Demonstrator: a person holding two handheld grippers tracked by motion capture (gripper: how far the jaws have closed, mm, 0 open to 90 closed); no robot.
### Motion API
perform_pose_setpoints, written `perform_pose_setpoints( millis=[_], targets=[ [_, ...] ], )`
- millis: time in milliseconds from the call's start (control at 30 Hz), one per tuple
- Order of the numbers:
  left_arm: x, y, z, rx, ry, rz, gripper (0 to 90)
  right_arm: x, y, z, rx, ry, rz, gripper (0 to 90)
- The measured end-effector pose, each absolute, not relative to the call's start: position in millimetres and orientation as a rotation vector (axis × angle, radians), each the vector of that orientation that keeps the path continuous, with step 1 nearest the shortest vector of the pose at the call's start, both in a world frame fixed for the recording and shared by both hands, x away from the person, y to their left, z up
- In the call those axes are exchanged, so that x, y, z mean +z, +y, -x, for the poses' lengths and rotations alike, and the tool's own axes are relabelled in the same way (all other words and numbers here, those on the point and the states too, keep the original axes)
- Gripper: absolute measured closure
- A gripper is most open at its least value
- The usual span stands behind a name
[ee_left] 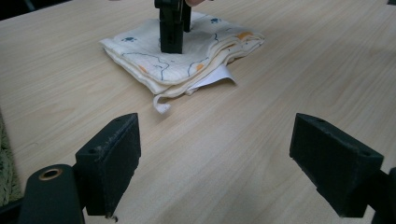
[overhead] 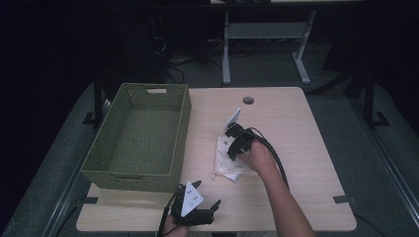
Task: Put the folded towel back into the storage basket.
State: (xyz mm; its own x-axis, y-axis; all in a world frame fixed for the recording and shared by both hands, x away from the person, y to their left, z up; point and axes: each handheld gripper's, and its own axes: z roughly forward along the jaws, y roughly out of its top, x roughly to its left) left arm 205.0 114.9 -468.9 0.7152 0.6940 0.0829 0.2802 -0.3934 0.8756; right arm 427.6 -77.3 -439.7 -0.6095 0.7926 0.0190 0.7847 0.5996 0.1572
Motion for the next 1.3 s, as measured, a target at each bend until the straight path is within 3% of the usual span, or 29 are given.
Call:
perform_pose_setpoints(
  millis=[167,267,300,333,367,500,1300],
  targets=[
    [-469,115,-205,0.556,0.745,-1.981,16.7,-439,-77,-429,0.22,2.754,-1.393,39.3],
    [-469,114,-205,0.557,0.743,-1.982,16.7,-437,-79,-430,0.217,2.735,-1.428,51.9],
    [-469,114,-205,0.557,0.743,-1.982,16.7,-437,-81,-431,0.221,2.736,-1.424,60.4],
    [-469,114,-205,0.557,0.743,-1.982,16.7,-437,-81,-431,0.221,2.736,-1.424,60.4],
    [-469,114,-205,0.556,0.745,-1.982,16.7,-436,-82,-431,0.224,2.742,-1.428,67.0],
    [-469,114,-205,0.556,0.745,-1.982,16.7,-436,-82,-433,0.215,2.746,-1.44,77.0],
    [-469,115,-205,0.552,0.744,-1.986,16.7,-413,-106,-426,0.468,2.719,-1.579,81.5]
  ],
)
